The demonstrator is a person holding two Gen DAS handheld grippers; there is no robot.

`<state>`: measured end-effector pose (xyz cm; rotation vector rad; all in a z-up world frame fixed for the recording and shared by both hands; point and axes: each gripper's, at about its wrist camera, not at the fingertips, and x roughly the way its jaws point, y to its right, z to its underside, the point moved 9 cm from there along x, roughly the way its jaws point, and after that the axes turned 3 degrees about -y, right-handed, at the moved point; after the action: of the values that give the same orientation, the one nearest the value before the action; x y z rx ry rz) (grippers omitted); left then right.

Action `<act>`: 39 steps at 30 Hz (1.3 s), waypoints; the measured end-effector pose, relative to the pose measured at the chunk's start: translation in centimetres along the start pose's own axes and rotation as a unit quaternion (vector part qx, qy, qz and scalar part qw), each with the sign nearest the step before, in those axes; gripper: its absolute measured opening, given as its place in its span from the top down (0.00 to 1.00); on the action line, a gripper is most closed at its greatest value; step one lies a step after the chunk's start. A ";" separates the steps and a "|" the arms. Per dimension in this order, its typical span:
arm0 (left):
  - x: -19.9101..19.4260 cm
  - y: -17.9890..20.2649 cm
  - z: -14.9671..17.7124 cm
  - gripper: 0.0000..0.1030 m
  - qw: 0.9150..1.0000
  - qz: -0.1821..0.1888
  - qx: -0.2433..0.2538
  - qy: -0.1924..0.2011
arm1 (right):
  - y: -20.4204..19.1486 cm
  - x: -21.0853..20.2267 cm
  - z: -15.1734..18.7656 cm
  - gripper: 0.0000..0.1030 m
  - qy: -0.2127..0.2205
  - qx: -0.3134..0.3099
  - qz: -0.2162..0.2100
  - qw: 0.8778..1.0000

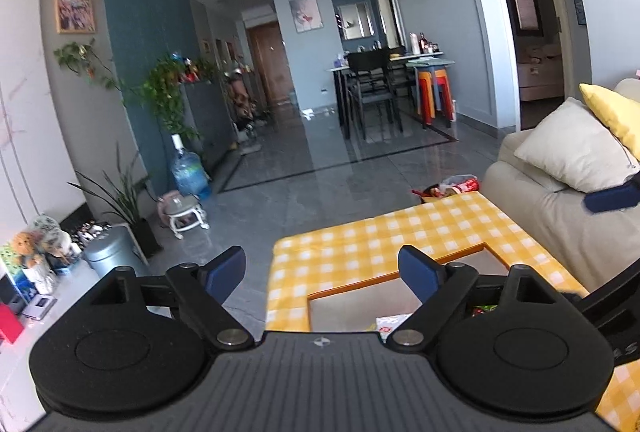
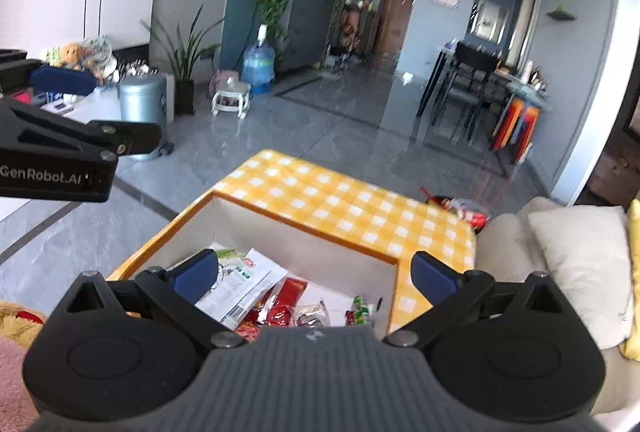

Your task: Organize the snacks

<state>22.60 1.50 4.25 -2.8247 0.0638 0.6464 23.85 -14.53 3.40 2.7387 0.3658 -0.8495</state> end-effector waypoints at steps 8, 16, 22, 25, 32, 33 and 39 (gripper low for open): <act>-2.4 -0.6 3.0 0.02 0.999 -0.027 -0.041 0.009 | 0.2 -5.3 1.4 0.04 0.061 0.048 0.028 0.997; -2.7 -0.9 7.6 0.02 0.996 -0.019 -0.081 -0.045 | -0.3 -6.7 4.6 0.04 0.060 0.105 0.038 0.992; -2.4 0.0 10.1 0.02 0.994 -0.007 -0.080 -0.068 | -0.7 -5.8 6.8 0.04 0.059 0.081 0.080 0.992; -2.1 0.8 11.0 0.02 0.995 -0.006 -0.066 -0.076 | -0.6 -4.5 8.2 0.04 0.043 0.098 0.073 0.992; -1.0 2.2 12.6 0.02 0.993 -0.004 -0.048 -0.104 | -0.9 -1.3 10.7 0.04 -0.006 0.125 0.051 0.991; -0.9 2.2 12.7 0.02 0.993 -0.006 -0.045 -0.106 | -0.9 -0.9 11.0 0.04 -0.012 0.125 0.052 0.991; -0.5 2.7 13.0 0.02 0.992 -0.011 -0.042 -0.121 | -0.6 0.6 11.8 0.04 -0.035 0.145 0.046 0.988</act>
<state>16.34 2.03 -7.49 -2.7979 -0.0393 1.0022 18.09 -17.52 -6.48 2.9503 0.1056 -1.0439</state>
